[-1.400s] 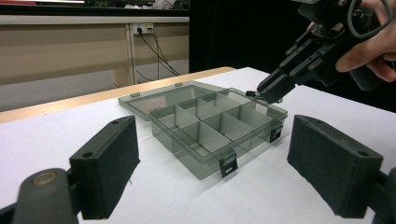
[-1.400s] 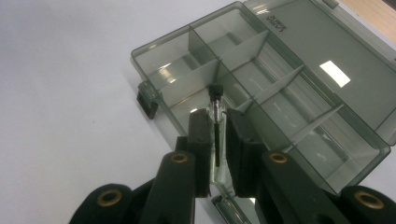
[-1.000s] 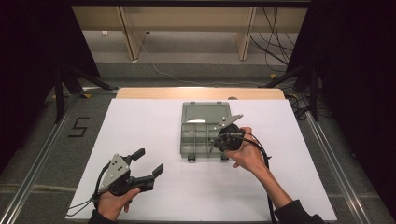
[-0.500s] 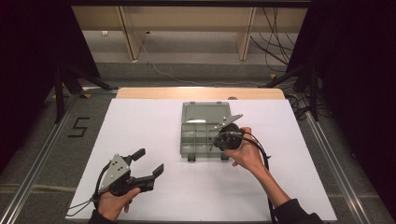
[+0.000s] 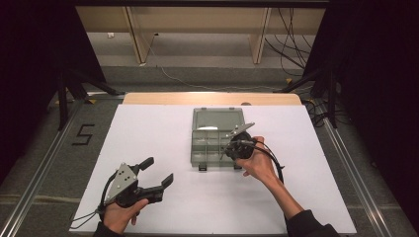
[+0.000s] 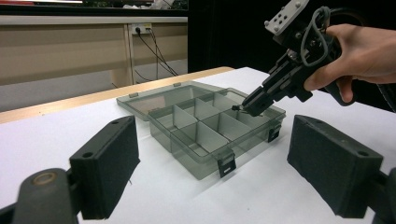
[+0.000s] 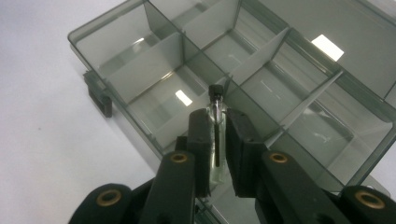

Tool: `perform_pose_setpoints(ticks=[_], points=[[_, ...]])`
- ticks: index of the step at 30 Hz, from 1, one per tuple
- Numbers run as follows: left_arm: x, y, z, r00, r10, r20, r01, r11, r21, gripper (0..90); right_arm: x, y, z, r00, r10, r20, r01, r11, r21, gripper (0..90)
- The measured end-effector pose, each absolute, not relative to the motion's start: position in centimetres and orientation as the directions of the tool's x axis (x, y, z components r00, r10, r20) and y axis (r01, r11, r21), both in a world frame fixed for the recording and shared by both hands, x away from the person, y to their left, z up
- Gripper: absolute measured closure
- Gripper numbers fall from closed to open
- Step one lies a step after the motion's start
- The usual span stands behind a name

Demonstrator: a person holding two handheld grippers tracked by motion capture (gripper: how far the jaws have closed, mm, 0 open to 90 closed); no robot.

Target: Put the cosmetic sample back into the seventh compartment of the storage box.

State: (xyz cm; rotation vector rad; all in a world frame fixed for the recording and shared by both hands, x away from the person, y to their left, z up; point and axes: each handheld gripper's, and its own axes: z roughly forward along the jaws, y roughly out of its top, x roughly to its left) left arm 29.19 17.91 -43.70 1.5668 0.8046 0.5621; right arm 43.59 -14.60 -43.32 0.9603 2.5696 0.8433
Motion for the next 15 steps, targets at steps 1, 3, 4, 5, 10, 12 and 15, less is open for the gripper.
perform_pose_setpoints(ticks=[1, 3, 4, 5, 10, 12, 15], points=[[29.2, 17.9, -43.7, 0.643, 0.761, -0.088, 0.175, -0.034, 0.984, 15.6, 43.6, -14.6, -43.5, -0.74, 0.672, -0.041, 0.518, 0.607, 0.603, 80.7], [29.2, 17.9, -43.7, 0.643, 0.761, -0.091, 0.177, -0.032, 0.984, 15.6, 43.6, -14.5, -43.8, -0.731, 0.681, -0.042, 0.521, 0.596, 0.611, 79.5], [29.2, 17.9, -43.7, 0.642, 0.761, -0.09, 0.178, -0.033, 0.984, 15.6, 43.7, -14.6, -43.8, -0.732, 0.68, -0.041, 0.519, 0.596, 0.613, 74.7], [29.1, 18.0, -43.6, 0.638, 0.765, -0.087, 0.183, -0.041, 0.982, 15.6, 43.8, -14.6, -43.7, -0.732, 0.679, -0.043, 0.52, 0.6, 0.608, 70.8], [29.1, 17.8, -43.7, 0.649, 0.757, -0.073, 0.163, -0.044, 0.986, 15.6, 43.3, -14.5, -43.0, -0.736, 0.676, -0.04, 0.49, 0.572, 0.658, 55.2], [29.0, 17.8, -43.6, 0.647, 0.76, -0.063, 0.162, -0.056, 0.985, 15.6, 43.1, -14.6, -42.6, -0.735, 0.677, -0.041, 0.481, 0.563, 0.672, 50.5], [29.0, 17.8, -43.6, 0.646, 0.761, -0.065, 0.166, -0.057, 0.985, 15.6, 42.8, -14.7, -42.1, -0.746, 0.665, -0.03, 0.47, 0.557, 0.685, 45.3]])
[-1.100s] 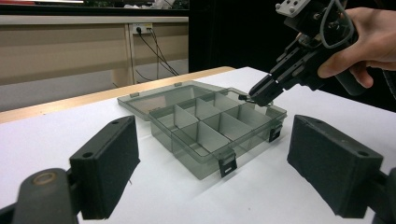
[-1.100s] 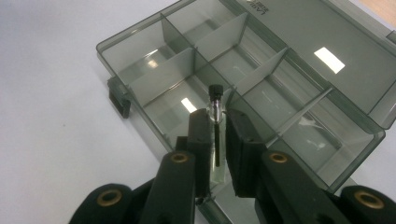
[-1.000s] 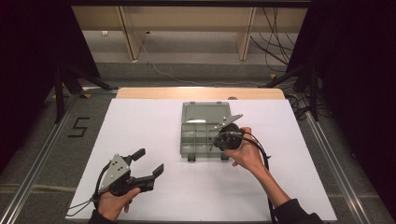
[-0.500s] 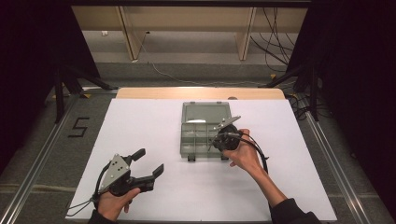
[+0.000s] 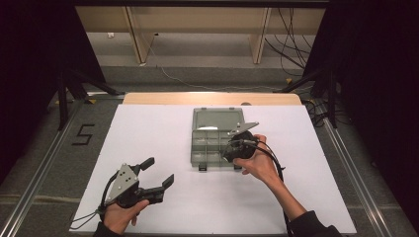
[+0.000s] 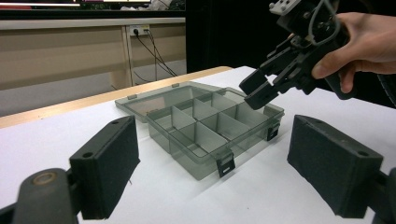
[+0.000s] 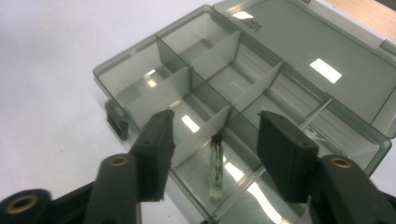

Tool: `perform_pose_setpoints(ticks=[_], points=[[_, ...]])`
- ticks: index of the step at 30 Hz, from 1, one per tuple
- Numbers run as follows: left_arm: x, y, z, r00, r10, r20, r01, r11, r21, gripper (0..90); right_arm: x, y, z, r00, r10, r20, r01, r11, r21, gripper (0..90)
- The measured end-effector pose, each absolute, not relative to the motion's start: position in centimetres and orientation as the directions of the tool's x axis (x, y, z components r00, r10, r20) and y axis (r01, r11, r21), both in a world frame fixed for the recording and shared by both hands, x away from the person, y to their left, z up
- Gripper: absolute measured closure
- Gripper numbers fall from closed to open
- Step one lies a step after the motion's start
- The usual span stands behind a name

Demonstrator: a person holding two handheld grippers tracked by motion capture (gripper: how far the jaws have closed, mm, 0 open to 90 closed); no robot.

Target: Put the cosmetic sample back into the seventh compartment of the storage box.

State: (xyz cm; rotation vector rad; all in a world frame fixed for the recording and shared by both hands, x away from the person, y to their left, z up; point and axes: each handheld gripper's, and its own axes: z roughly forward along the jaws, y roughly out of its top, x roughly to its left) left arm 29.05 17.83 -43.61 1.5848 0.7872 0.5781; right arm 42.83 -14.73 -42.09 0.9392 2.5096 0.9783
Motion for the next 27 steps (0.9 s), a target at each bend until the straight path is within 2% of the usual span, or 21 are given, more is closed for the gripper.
perform_pose_setpoints(ticks=[7, 19, 27], points=[[29.1, 17.8, -43.6, 0.646, 0.76, -0.074, 0.171, -0.049, 0.984, 15.6, 42.1, -14.9, -41.2, -0.758, 0.652, -0.026, 0.414, 0.511, 0.753, 39.1], [29.1, 17.9, -43.6, 0.646, 0.76, -0.074, 0.173, -0.051, 0.984, 15.6, 40.8, -15.0, -40.1, -0.788, 0.615, -0.038, 0.364, 0.514, 0.777, 35.5], [29.1, 17.9, -43.6, 0.646, 0.76, -0.074, 0.172, -0.051, 0.984, 15.6, 40.2, -15.3, -39.7, -0.785, 0.619, -0.03, 0.364, 0.5, 0.786, 33.1]])
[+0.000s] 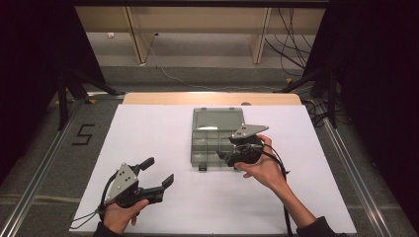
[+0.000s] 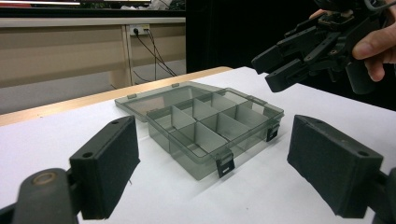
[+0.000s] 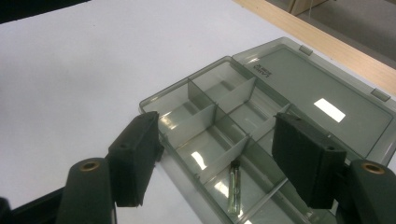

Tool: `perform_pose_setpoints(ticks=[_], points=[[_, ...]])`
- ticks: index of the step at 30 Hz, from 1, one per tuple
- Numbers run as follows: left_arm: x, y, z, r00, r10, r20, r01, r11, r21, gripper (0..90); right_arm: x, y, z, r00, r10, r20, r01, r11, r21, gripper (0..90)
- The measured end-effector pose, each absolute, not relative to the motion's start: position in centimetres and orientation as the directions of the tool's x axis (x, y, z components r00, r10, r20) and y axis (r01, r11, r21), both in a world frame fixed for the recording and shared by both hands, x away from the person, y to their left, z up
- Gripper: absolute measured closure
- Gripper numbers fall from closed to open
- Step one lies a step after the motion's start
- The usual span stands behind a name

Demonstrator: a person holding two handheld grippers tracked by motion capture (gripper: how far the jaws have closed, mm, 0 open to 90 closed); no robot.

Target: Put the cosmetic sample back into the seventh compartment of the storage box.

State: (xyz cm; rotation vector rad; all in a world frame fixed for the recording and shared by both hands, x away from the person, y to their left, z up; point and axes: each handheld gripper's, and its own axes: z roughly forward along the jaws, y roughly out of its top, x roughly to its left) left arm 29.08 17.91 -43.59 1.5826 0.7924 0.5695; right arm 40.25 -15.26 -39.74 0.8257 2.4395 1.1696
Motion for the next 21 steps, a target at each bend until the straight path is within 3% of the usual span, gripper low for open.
perform_pose_setpoints(ticks=[21], points=[[29.1, 17.9, -43.6, 0.645, 0.76, -0.081, 0.179, -0.048, 0.983, 15.6, 38.9, -16.7, -39.3, -0.78, 0.625, -0.035, 0.323, 0.45, 0.833, 27.6]])
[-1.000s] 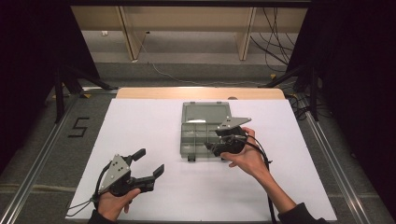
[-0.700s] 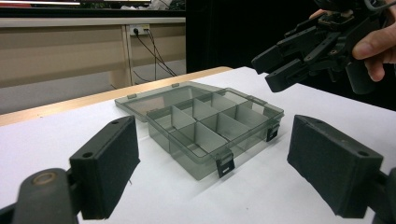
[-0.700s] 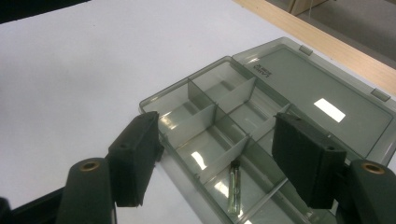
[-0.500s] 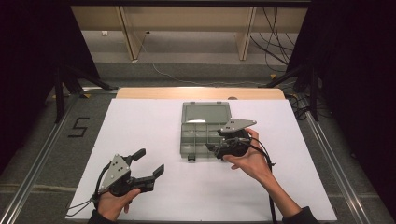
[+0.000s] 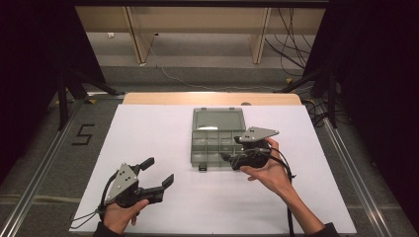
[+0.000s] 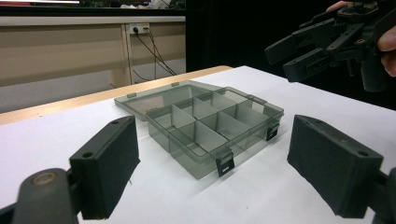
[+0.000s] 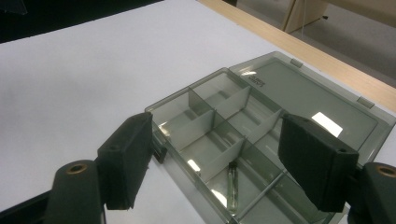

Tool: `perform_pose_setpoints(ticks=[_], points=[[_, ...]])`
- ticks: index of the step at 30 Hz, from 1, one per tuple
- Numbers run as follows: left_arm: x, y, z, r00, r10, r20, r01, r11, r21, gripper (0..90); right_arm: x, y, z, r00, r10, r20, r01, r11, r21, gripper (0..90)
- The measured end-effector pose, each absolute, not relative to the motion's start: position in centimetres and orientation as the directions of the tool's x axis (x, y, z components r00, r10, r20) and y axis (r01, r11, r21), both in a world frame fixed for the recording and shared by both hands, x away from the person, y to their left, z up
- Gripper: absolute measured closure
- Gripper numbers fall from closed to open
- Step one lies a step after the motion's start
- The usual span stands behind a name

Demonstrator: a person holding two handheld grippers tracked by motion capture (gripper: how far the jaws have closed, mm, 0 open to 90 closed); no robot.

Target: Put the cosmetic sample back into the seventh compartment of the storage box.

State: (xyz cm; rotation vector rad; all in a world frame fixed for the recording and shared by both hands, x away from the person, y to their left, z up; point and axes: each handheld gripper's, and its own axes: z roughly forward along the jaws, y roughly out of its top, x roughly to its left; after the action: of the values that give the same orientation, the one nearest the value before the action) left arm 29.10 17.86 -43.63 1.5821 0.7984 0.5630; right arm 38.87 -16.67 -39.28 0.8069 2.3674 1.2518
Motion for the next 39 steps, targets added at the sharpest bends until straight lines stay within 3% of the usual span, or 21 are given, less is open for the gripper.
perform_pose_setpoints(ticks=[39], points=[[29.1, 17.7, -43.7, 0.658, 0.749, -0.081, 0.186, -0.057, 0.981, 15.6, 36.3, -18.9, -39.2, -0.784, 0.621, 0.009, 0.253, 0.306, 0.918, 22.0]])
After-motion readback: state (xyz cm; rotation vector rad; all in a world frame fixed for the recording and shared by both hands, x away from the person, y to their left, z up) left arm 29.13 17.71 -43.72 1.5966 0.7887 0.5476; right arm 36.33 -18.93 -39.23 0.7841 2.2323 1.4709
